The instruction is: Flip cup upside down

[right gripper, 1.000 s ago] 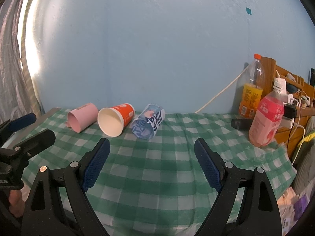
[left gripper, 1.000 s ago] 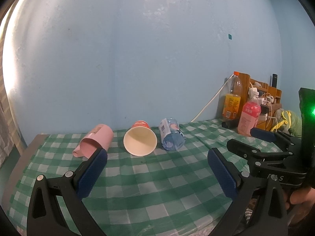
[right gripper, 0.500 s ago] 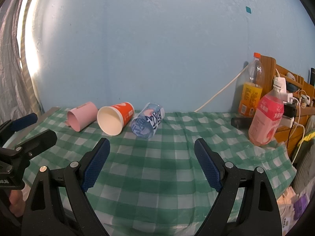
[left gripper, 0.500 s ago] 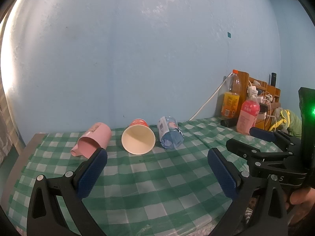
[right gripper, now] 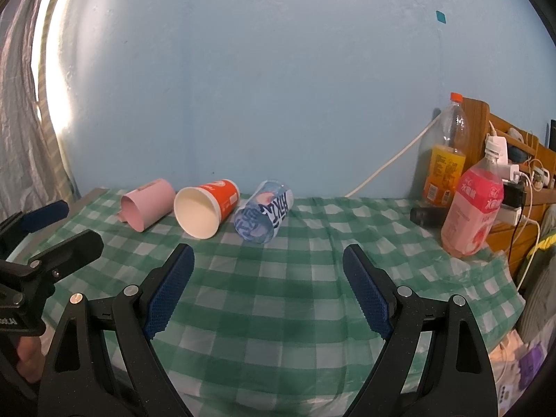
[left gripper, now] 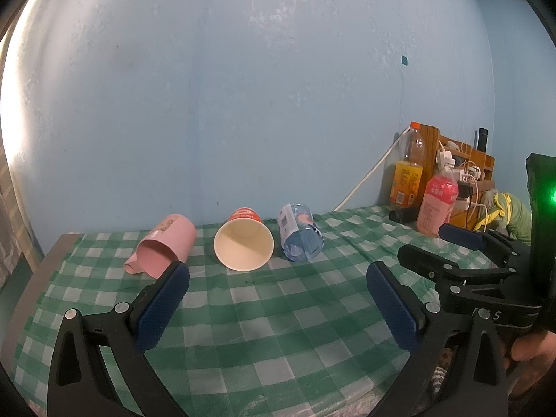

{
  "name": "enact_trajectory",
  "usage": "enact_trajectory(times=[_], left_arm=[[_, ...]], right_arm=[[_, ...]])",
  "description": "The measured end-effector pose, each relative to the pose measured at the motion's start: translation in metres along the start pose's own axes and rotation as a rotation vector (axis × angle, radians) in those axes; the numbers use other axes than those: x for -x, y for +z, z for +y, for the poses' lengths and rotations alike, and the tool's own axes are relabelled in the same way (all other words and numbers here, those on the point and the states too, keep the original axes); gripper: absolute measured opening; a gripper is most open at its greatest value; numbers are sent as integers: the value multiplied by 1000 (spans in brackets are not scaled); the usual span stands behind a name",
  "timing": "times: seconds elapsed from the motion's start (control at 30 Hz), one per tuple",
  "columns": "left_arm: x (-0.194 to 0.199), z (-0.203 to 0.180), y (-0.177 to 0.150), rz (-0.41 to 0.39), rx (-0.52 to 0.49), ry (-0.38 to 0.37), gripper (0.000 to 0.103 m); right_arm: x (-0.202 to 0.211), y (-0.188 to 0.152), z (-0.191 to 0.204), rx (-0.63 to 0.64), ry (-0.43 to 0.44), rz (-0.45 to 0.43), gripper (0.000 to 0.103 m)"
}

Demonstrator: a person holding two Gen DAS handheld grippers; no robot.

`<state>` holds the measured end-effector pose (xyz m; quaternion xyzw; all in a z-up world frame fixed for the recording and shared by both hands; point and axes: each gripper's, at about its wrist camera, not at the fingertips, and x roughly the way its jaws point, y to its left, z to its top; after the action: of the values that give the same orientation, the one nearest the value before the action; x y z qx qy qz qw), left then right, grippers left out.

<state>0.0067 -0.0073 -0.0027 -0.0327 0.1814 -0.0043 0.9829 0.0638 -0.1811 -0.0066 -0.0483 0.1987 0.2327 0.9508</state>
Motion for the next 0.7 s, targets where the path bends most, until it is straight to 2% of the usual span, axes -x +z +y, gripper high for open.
enact_trajectory(times=[0.4,0.53,0.7], left_arm=[[-7,6,5,25,6,-4,103],[-13,9,16,38,2,-3,103],[-21,6,39,41,-43,35,103]], right_arm=[[-5,3,2,-4,23,18,86],[-7,7,2,-5,27,22,86],[-12,20,-6,-28,60,40,86]])
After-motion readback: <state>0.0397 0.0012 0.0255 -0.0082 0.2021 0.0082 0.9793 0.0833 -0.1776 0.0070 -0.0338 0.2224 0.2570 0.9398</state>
